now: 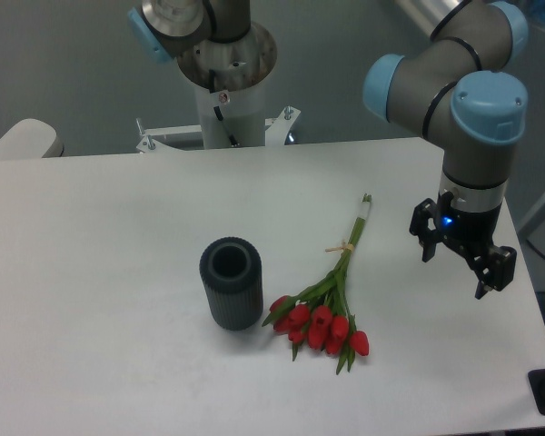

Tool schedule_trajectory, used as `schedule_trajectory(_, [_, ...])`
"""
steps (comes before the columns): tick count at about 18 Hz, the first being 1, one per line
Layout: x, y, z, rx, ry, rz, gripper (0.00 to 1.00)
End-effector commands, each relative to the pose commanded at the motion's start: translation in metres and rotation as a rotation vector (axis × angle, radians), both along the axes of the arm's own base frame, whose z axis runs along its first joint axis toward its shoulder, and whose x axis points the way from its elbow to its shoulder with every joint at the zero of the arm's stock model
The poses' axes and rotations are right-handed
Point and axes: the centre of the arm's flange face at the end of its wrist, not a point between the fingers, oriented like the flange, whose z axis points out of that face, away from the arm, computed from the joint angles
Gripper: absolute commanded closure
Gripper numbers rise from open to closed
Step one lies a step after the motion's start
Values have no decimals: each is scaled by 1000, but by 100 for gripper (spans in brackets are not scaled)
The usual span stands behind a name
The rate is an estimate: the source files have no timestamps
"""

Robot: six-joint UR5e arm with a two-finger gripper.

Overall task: Pick up the flowers from the table
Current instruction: 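Move the open gripper over the tulip stems and lower toward them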

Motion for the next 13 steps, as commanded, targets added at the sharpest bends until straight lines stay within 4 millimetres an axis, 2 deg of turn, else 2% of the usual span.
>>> schedule_trajectory(8, [-1,-6,-8,-54,8,28,0])
schedule_trajectory(11, [2,-14,-23,-111,0,111,0])
schedule_trajectory(13, [12,-3,-28,-103,-11,155,0])
